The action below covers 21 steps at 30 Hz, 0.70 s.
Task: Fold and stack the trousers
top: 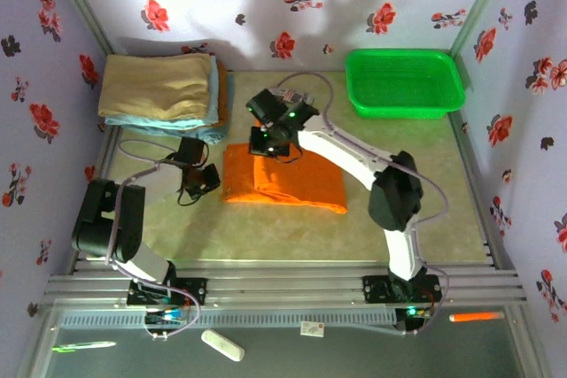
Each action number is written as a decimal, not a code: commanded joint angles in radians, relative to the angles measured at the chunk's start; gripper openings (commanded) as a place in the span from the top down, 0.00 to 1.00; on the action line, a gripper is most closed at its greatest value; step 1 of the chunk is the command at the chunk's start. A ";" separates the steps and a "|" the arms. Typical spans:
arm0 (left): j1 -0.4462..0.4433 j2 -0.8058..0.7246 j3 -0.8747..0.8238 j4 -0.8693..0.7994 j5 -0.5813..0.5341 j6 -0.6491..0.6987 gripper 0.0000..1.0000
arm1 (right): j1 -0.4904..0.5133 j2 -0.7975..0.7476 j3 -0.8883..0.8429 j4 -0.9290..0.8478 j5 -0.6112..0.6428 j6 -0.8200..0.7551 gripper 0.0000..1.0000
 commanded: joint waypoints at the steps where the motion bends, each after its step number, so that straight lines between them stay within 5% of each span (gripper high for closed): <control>1: -0.049 0.147 -0.060 0.145 0.069 0.014 1.00 | 0.033 0.064 0.094 0.045 -0.047 0.023 1.00; 13: -0.061 0.214 -0.078 0.224 0.098 -0.006 1.00 | 0.091 0.204 0.140 0.171 -0.183 0.046 0.99; 14: -0.062 0.210 -0.082 0.223 0.098 -0.006 1.00 | 0.090 0.215 0.142 0.181 -0.204 0.052 0.91; 16: -0.061 0.194 -0.092 0.224 0.098 -0.006 1.00 | 0.082 0.226 0.137 0.227 -0.252 0.076 0.59; 21: -0.012 0.106 -0.136 0.177 0.097 -0.018 1.00 | 0.033 0.142 0.050 0.322 -0.331 0.102 0.51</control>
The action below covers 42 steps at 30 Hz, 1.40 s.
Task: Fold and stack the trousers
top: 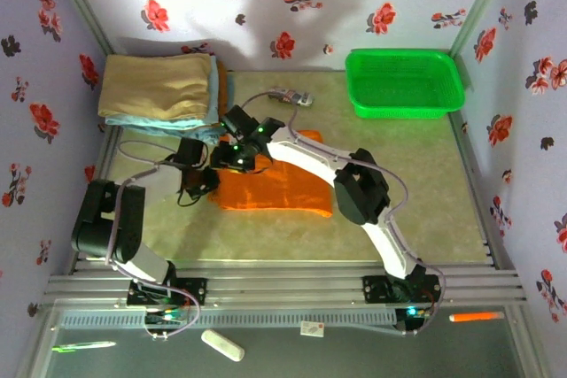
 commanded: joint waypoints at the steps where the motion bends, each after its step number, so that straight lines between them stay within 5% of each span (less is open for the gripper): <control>1: 0.006 0.075 -0.123 0.116 0.076 -0.018 1.00 | -0.049 -0.119 -0.099 0.141 -0.083 0.044 0.48; 4: 0.072 -0.044 -0.165 0.025 0.045 -0.026 0.96 | -0.115 -0.260 -0.270 0.235 -0.110 0.078 0.47; 11: 0.110 -0.277 -0.106 -0.195 -0.010 -0.020 0.47 | -0.302 -0.542 -0.518 0.100 0.024 -0.062 0.43; 18: 0.105 -0.242 0.178 -0.313 -0.118 0.079 0.36 | -0.427 -0.676 -0.745 0.122 0.025 -0.103 0.41; 26: 0.078 0.208 0.530 -0.239 -0.178 0.192 0.41 | -0.462 -0.658 -0.827 0.153 0.025 -0.168 0.28; 36: 0.041 0.504 0.783 -0.210 -0.292 0.290 0.50 | -0.564 -0.609 -0.865 0.127 -0.038 -0.245 0.26; 42: 0.041 0.579 0.825 -0.245 -0.303 0.284 0.95 | -0.566 -0.543 -0.924 0.184 -0.081 -0.224 0.25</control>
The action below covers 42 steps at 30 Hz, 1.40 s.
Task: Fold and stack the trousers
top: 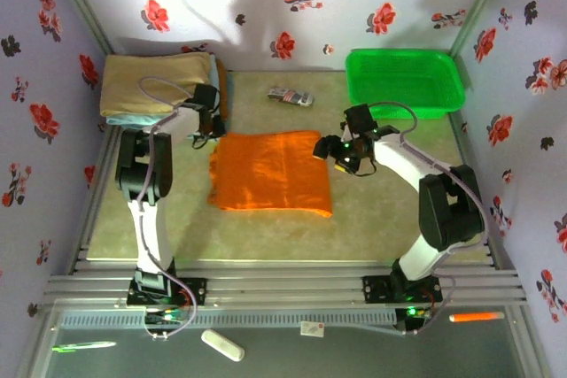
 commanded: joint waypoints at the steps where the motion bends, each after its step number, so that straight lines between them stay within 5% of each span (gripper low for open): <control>1: 0.006 0.044 0.001 0.000 -0.033 0.015 1.00 | 0.002 0.061 -0.046 0.042 -0.060 -0.002 0.25; 6: -0.006 0.008 -0.063 0.030 -0.022 0.015 1.00 | 0.040 0.119 -0.102 0.079 -0.091 -0.003 0.33; 13: -0.093 -0.022 -0.111 0.067 0.001 0.001 1.00 | 0.065 0.078 -0.209 0.101 -0.088 0.010 1.00; 30: -0.388 -0.002 -0.087 0.132 -0.023 -0.189 1.00 | -0.082 -0.244 -0.443 -0.095 0.091 -0.086 0.99; 31: -0.390 0.001 -0.061 0.100 -0.023 -0.187 0.92 | -0.082 -0.245 -0.435 -0.103 0.098 -0.085 0.92; 33: -0.389 -0.013 -0.024 0.035 -0.017 -0.172 0.42 | -0.082 -0.246 -0.424 -0.116 0.112 -0.091 0.73; 35: -0.390 -0.084 -0.040 0.001 -0.018 -0.145 0.17 | -0.082 -0.256 -0.422 -0.122 0.133 -0.093 0.59; 37: -0.389 -0.178 -0.080 -0.030 -0.025 -0.128 0.01 | -0.082 -0.270 -0.420 -0.131 0.153 -0.093 0.52; 42: -0.389 -0.384 -0.184 -0.151 -0.015 -0.122 0.00 | -0.082 -0.304 -0.422 -0.119 0.184 -0.085 0.41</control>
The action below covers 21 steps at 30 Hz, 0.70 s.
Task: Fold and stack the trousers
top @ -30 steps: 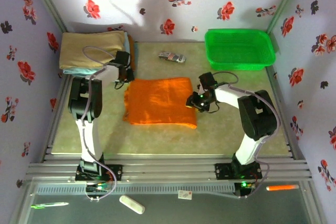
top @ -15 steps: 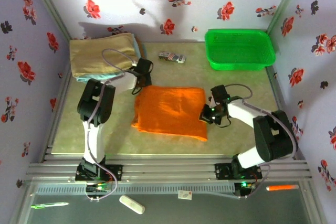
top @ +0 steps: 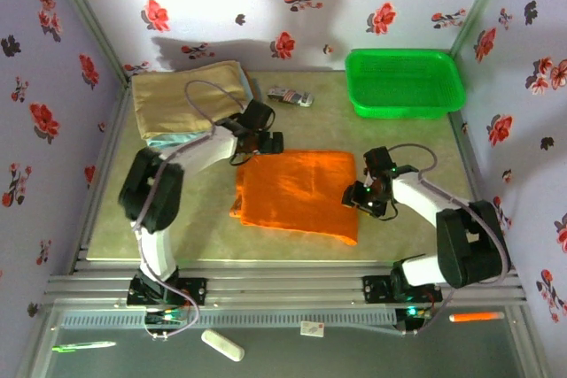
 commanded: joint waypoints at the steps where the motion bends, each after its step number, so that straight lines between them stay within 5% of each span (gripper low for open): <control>1: 0.003 -0.153 -0.077 -0.131 0.025 0.012 0.00 | -0.004 -0.025 0.006 -0.025 0.054 -0.007 0.39; 15: 0.002 -0.171 -0.451 0.031 0.248 -0.015 0.07 | 0.000 0.069 0.041 0.047 -0.007 -0.015 0.37; 21: 0.003 -0.199 -0.552 0.165 0.280 -0.033 0.39 | 0.003 0.083 -0.041 0.130 -0.080 0.005 0.74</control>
